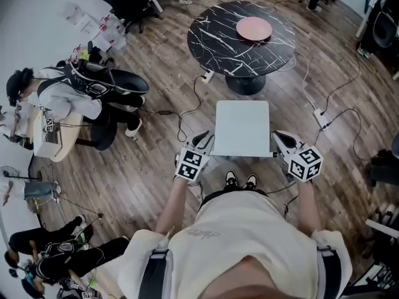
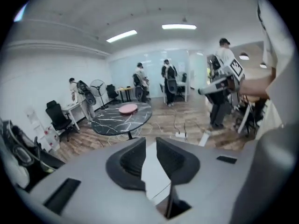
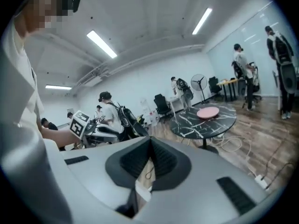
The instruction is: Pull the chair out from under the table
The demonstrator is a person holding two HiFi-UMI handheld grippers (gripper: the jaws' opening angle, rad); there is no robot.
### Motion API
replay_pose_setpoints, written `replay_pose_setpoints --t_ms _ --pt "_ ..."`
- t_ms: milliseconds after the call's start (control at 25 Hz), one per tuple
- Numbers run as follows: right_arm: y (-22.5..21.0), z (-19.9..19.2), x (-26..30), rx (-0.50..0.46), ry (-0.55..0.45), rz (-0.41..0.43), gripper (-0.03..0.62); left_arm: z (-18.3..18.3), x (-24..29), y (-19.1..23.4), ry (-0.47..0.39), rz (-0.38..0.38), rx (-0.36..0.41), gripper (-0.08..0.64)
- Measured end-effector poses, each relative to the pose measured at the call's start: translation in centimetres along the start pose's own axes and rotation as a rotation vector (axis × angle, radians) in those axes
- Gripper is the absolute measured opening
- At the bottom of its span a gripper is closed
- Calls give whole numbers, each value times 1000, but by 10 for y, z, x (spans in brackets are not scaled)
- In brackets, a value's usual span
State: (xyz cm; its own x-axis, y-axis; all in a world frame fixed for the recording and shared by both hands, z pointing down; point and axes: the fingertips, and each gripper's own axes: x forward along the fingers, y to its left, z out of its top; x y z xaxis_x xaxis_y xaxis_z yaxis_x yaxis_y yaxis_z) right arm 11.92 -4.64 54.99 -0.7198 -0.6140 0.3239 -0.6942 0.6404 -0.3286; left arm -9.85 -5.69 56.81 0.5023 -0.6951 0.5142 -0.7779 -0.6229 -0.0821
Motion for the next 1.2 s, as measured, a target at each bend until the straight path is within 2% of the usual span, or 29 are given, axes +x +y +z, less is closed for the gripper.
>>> replay_pose_setpoints --t_ms 120,200,320,480,680,880,1000,1200 --pt "-2 36 -3 -90 -91 -50 5 41 -15 7 -161 -7 -205 60" --pt "1 59 -3 -192 -132 -95 5 63 -23 13 -240 -12 -263 40" --pt "12 90 -4 -307 -167 -152 5 89 -36 24 -302 40 -238 27" --pt "26 119 -4 -383 -208 -164 5 111 -51 38 -355 78 -229 18" --pt "35 147 -2 -405 -239 -157 5 129 -57 51 -393 94 -216 17" --pt "38 165 -3 -417 -266 -168 5 150 -59 58 -408 149 -97 17" --pt "41 170 -3 -423 -282 -170 5 163 -61 60 -446 140 -104 17" --pt "46 167 -6 -413 -289 -183 5 159 -63 54 -443 131 -103 17"
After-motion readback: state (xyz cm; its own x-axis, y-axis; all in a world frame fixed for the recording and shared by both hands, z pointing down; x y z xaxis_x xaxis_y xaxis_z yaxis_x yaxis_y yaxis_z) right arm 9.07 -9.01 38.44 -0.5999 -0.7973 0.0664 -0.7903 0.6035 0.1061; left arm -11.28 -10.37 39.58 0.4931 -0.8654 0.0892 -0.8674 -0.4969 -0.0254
